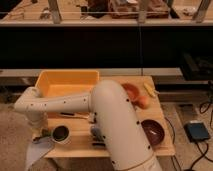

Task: Place pepper in tray

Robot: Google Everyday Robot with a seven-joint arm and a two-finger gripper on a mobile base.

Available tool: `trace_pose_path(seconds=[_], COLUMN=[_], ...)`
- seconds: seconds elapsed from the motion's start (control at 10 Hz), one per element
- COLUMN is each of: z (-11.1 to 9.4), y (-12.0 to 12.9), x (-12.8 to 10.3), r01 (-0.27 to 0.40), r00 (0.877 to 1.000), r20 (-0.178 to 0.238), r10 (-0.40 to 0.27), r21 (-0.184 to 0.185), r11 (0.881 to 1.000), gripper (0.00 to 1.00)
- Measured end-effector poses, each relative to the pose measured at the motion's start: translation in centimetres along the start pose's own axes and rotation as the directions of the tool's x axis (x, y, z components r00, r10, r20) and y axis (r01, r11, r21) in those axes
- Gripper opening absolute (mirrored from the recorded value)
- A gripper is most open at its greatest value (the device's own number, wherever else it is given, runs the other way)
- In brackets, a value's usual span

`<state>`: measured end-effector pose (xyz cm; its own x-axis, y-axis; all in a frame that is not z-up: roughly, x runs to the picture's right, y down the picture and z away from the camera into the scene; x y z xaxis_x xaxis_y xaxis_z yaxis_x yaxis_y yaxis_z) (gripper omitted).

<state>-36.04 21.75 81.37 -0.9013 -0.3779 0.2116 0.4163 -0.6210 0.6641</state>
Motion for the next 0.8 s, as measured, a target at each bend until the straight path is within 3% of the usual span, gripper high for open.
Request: trace_pose_path(seconds=[0.7,0.8], z=[0.65,0.70], y=[-0.35,-0.38], x=[0.22,0.22], r01=[0.030,0.032], r00=[1.000,0.999], r20=[0.006,0.009], r10=[-0.030,-0.032], r21=[0.006,0.006], r11=[1.000,0.999], gripper=[0.36,0.31])
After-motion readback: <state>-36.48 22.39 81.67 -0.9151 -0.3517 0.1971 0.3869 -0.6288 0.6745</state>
